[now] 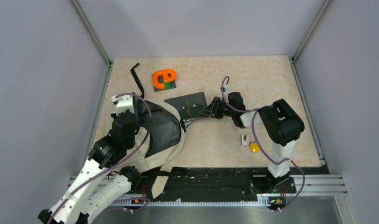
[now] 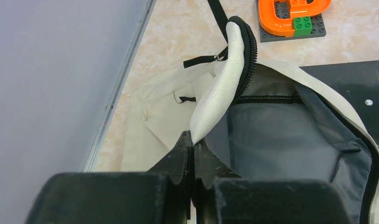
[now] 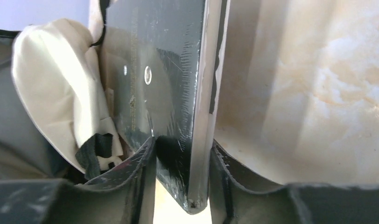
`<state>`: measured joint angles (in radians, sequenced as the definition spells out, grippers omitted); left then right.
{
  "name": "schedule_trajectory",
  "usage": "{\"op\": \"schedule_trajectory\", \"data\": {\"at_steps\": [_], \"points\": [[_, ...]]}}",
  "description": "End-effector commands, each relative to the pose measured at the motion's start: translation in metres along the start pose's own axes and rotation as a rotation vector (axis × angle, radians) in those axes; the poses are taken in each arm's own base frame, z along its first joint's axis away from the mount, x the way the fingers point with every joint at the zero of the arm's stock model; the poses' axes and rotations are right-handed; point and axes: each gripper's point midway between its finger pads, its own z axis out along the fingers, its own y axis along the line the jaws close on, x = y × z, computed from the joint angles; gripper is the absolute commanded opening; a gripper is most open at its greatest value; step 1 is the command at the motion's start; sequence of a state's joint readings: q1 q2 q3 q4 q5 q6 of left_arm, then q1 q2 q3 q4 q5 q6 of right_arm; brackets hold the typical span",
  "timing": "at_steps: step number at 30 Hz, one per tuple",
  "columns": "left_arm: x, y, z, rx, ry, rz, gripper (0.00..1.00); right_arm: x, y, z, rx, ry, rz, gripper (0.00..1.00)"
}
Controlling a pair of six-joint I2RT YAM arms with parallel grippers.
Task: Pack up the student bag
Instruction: Pick up the book from the center of the board.
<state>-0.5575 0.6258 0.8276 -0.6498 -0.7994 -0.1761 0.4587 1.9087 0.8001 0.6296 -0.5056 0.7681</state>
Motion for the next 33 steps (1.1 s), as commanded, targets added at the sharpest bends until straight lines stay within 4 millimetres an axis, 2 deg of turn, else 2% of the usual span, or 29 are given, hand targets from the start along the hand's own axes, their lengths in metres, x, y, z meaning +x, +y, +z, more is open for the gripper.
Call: {"op": "schedule_trajectory", "data": {"at_steps": [1,4,6,11,21,25,27,30,33], "points": [[-0.016,-0.003,0.001,0.013,-0.061,-0.052,0.0,-0.036,0.023,-0.008,-0.085,-0.127,-0.028,0.26],[-0.017,-0.006,0.001,0.028,-0.064,-0.055,0.0,-0.05,0.027,-0.024,-0.079,-0.187,-0.035,0.06],[-0.016,-0.007,0.001,0.033,-0.062,-0.053,0.0,-0.06,0.031,-0.037,-0.077,-0.228,-0.044,0.0],[-0.019,-0.01,-0.001,0.062,-0.078,-0.072,0.0,-0.076,0.052,-0.074,-0.104,-0.317,-0.08,0.0],[-0.025,-0.009,-0.007,0.095,-0.115,-0.116,0.0,-0.1,0.118,-0.162,-0.117,-0.526,-0.208,0.0],[-0.025,-0.011,-0.007,0.108,-0.117,-0.12,0.0,-0.095,0.141,-0.193,-0.146,-0.563,-0.241,0.0],[-0.026,-0.013,-0.007,0.12,-0.119,-0.122,0.0,-0.089,0.151,-0.201,-0.189,-0.558,-0.236,0.0],[-0.027,-0.017,-0.008,0.146,-0.124,-0.124,0.0,-0.074,0.17,-0.202,-0.276,-0.523,-0.218,0.0],[-0.029,-0.017,-0.009,0.154,-0.135,-0.129,0.0,-0.057,0.187,-0.191,-0.329,-0.476,-0.214,0.0]]}}
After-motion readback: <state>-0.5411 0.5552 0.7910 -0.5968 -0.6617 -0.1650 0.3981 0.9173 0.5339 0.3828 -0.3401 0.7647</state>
